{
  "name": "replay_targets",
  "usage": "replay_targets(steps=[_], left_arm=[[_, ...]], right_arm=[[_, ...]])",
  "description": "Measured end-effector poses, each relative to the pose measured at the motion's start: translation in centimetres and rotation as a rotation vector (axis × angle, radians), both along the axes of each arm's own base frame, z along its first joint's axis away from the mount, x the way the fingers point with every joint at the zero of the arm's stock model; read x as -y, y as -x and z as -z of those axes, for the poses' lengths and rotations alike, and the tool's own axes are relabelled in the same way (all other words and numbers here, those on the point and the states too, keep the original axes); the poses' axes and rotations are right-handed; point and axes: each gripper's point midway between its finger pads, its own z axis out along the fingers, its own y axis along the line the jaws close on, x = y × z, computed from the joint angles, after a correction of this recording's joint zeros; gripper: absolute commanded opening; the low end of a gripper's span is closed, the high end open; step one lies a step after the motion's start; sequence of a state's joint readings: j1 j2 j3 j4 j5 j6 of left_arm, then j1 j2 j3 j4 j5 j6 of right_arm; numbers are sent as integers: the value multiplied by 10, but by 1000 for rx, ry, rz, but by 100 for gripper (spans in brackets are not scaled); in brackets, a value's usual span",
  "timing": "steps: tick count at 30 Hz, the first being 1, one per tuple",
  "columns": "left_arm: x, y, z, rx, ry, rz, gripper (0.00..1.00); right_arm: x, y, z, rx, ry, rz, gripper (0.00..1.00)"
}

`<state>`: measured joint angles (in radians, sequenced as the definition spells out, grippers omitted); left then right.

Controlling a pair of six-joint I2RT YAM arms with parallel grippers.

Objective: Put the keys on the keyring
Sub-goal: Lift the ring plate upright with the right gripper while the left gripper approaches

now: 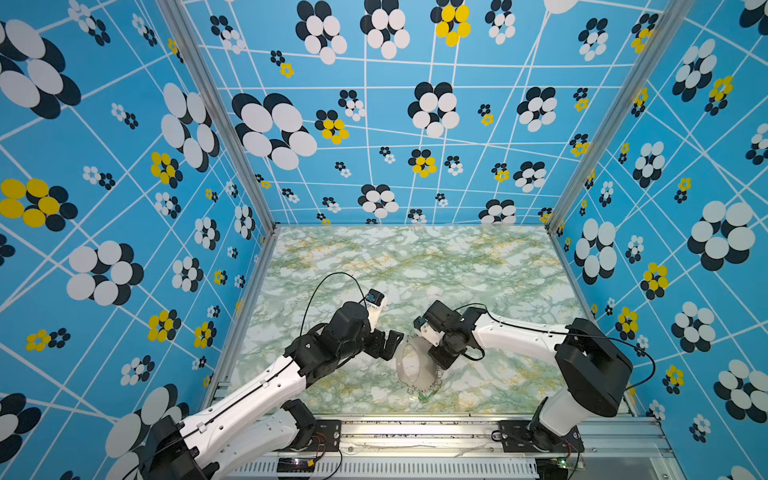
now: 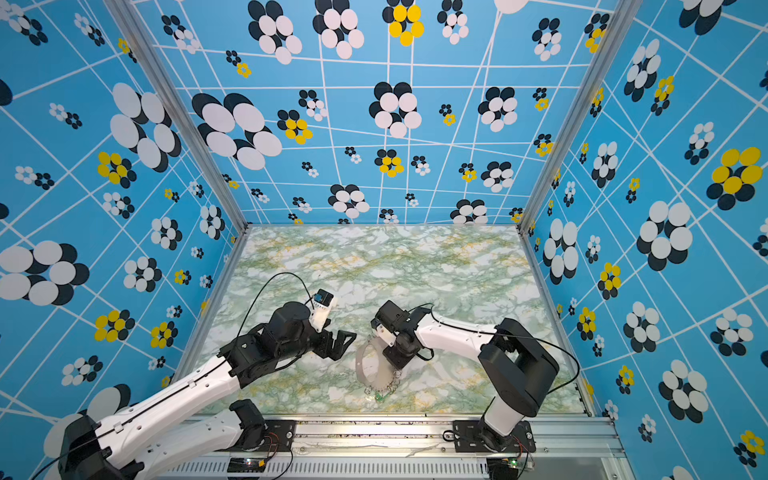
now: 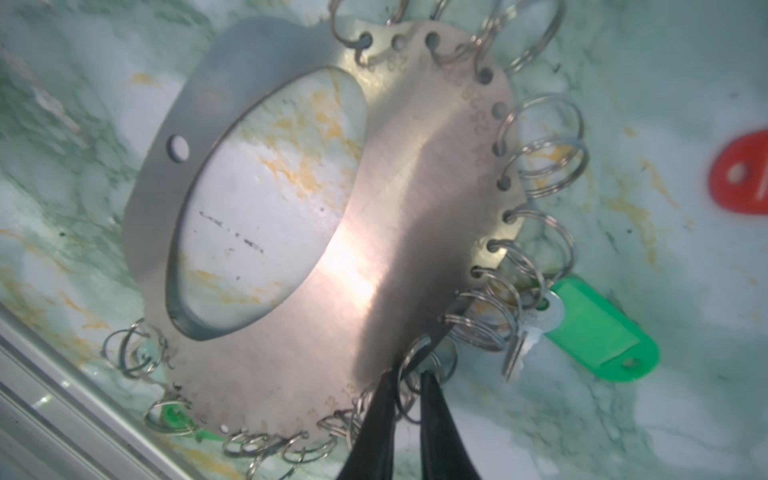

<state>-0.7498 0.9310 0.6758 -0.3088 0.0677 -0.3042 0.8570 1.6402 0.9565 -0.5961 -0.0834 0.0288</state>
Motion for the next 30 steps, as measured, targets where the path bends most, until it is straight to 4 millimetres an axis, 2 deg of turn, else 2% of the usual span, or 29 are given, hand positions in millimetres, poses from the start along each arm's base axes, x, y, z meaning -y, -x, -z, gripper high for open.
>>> replay_targets(steps=[2,8,11,14,19,22,25,30], left_arm=[[-1,0,1,-3,0,-2,99],[-1,0,1,-3,1,-4,99],[-1,0,-1,1,4,-3,99],[0,1,-3,6,13,1,99],[6,2,-18,40,65,30,100],[11,4,-30,61,95,57,100],[18,7,-43,83,126,94,99],[31,19,-58,104,169,171,98]], right_arm=[[-1,-1,-2,5,-3,-1,1],[-1,-3,-6,12,-3,4,0],[1,-2,-18,34,-15,-5,0],[0,-3,-42,84,-67,-17,0],[-5,-1,-103,211,-247,-57,0],[0,1,-132,261,-348,-59,0],[5,1,-155,301,-440,-51,0],[2,13,-176,294,-541,-100,0]])
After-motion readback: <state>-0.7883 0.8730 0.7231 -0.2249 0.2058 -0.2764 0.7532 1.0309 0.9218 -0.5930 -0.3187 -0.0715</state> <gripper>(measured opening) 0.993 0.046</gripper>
